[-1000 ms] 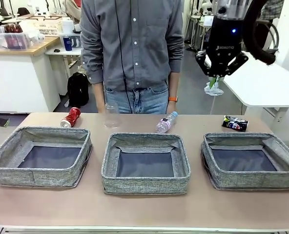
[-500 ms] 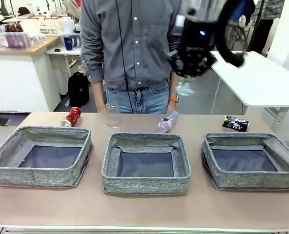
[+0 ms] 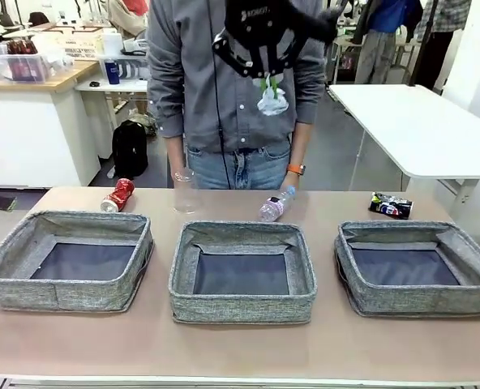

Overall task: Sort the waste into the appropriate baskets.
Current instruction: Pick up the waste item pointed out by the person.

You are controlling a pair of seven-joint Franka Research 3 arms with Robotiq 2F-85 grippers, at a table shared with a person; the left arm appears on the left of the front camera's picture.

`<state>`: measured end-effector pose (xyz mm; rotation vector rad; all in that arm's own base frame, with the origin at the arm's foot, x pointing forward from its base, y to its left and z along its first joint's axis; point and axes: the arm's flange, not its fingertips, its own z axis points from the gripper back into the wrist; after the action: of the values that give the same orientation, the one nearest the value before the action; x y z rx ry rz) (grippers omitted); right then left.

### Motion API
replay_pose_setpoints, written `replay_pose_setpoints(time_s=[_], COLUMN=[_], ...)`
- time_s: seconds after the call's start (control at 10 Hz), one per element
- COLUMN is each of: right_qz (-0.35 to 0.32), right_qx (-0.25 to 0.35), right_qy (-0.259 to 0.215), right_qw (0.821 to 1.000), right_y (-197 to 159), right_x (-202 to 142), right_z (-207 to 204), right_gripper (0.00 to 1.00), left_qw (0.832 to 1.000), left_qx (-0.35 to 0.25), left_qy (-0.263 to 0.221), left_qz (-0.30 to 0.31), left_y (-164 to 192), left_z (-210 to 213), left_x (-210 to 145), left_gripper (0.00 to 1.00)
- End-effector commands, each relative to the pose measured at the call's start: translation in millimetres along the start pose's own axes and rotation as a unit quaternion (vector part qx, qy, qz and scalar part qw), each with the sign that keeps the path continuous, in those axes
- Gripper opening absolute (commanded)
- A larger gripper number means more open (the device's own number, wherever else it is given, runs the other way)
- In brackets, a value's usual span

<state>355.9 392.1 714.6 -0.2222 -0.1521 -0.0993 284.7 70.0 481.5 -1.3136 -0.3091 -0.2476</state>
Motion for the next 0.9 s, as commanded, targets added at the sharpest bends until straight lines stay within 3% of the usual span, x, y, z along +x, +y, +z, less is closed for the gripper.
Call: replay_pose_setpoints(time_s=[0.0, 0.3, 0.5, 0.7, 0.8], right_qz=[0.001, -0.030, -0.007, -0.026, -0.012], right_qx=[-0.025, -0.020, 0.055, 0.062, 0.035], right_qy=[-0.029, -0.066, -0.031, 0.005, -0.042], right_qw=[0.999, 0.997, 0.998, 0.998, 0.998], right_y=[18.3, 11.3, 7.1, 5.5, -3.1], right_x=[14.0, 14.0, 15.4, 17.7, 7.1], right_z=[55.9, 86.3, 85.0, 80.8, 70.8], right_gripper=[0.04, 0.04, 0.04, 0.04, 0.04], left_qw=[1.000, 1.000, 1.000, 1.000, 1.000], left_qx=[-0.010, -0.010, -0.010, -0.010, -0.010], left_qy=[-0.004, -0.004, -0.004, -0.004, -0.004], left_qz=[-0.010, -0.010, -0.010, -0.010, -0.010], left_y=[-2.4, -2.4, -2.4, -2.4, -2.4], left_z=[1.3, 1.3, 1.3, 1.3, 1.3], left_x=[-0.8, -0.8, -0.8, -0.8, -0.8], left_gripper=[1.00, 1.00, 1.00, 1.00, 1.00])
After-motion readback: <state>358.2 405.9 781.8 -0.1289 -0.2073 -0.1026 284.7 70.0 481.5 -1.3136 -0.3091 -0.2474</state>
